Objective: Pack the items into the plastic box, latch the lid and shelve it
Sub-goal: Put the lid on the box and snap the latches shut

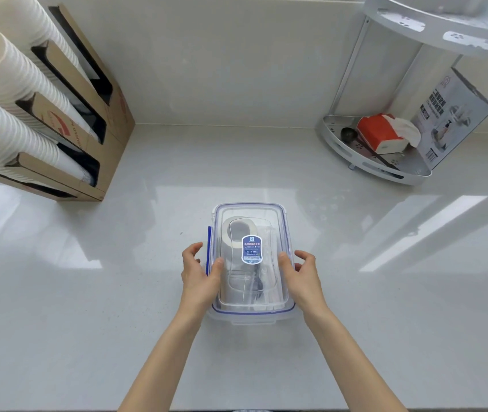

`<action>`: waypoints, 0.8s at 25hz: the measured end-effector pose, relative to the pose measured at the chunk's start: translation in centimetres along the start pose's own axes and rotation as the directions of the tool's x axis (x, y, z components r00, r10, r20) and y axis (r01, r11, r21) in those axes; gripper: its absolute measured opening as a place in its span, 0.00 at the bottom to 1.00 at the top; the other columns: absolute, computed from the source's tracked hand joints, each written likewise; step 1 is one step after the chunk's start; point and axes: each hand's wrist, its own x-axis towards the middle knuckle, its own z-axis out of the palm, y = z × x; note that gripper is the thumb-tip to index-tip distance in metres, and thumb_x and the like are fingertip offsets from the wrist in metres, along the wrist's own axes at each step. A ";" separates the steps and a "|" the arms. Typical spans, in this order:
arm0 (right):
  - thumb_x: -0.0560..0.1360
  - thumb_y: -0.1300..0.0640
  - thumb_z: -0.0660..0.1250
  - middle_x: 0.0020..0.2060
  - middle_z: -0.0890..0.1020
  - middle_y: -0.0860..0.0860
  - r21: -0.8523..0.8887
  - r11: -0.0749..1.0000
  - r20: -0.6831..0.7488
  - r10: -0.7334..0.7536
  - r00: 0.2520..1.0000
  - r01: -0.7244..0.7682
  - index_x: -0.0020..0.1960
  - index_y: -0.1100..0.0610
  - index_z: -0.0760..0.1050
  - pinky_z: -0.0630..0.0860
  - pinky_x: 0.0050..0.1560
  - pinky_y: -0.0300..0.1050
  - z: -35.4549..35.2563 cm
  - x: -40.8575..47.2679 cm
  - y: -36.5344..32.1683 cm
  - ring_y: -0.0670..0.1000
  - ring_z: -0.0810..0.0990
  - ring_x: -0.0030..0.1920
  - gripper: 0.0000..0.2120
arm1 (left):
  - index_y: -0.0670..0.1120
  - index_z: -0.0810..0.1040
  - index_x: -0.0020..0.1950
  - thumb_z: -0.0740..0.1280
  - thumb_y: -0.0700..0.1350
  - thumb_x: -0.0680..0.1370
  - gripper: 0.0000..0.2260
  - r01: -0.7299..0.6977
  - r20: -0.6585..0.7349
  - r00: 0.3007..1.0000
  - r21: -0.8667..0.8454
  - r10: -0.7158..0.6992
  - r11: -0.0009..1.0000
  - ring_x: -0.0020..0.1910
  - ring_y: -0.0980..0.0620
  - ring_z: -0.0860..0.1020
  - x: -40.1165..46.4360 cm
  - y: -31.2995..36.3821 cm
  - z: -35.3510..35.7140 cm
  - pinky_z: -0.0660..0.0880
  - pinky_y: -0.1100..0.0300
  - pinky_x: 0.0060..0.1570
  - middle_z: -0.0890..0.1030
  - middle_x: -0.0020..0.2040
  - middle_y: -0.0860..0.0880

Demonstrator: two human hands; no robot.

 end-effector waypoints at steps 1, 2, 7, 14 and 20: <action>0.76 0.47 0.61 0.66 0.68 0.59 -0.012 1.000 0.005 0.025 1.000 -0.025 0.71 0.57 0.56 0.68 0.61 0.48 -0.2 0.2 0.0 0.56 0.71 0.61 0.29 | 0.47 0.55 0.70 0.62 0.45 0.77 0.24 0.072 0.040 0.997 -0.045 -0.070 0.996 0.70 0.47 0.61 0.1 0.1 -0.2 0.61 0.54 0.66 0.61 0.72 0.46; 0.75 0.47 0.62 0.67 0.67 0.59 -0.040 0.999 -0.006 0.033 0.999 -0.033 0.72 0.58 0.54 0.68 0.64 0.50 -0.4 0.4 -0.1 0.57 0.70 0.63 0.32 | 0.47 0.53 0.71 0.62 0.47 0.76 0.27 0.141 0.078 0.988 -0.074 -0.135 0.987 0.70 0.47 0.62 0.2 0.2 -0.4 0.62 0.55 0.64 0.61 0.72 0.44; 0.74 0.51 0.64 0.64 0.66 0.59 -0.170 0.981 -0.109 -0.116 0.987 0.096 0.69 0.62 0.62 0.67 0.56 0.42 -0.4 0.1 -0.8 0.53 0.71 0.53 0.27 | 0.45 0.52 0.72 0.61 0.49 0.76 0.29 0.242 0.127 0.965 -0.100 -0.229 0.965 0.62 0.48 0.68 0.5 0.2 -0.6 0.63 0.58 0.55 0.66 0.71 0.43; 0.76 0.55 0.61 0.58 0.75 0.60 -0.133 0.983 -0.152 -0.148 0.977 0.128 0.62 0.62 0.67 0.72 0.57 0.50 0.5 0.1 -0.5 0.57 0.75 0.54 0.17 | 0.44 0.57 0.72 0.63 0.50 0.75 0.28 0.228 0.120 0.969 -0.086 -0.217 0.970 0.55 0.51 0.68 0.9 -0.3 -0.9 0.66 0.57 0.53 0.68 0.69 0.44; 0.78 0.57 0.59 0.55 0.74 0.60 -0.196 0.960 -0.172 -0.233 0.957 0.198 0.57 0.64 0.69 0.65 0.47 0.42 0.8 -0.1 -0.5 0.52 0.70 0.45 0.13 | 0.45 0.62 0.69 0.65 0.51 0.74 0.26 0.188 0.049 0.981 -0.035 -0.186 0.981 0.54 0.48 0.71 1.2 -0.5 -0.9 0.72 0.54 0.51 0.67 0.68 0.44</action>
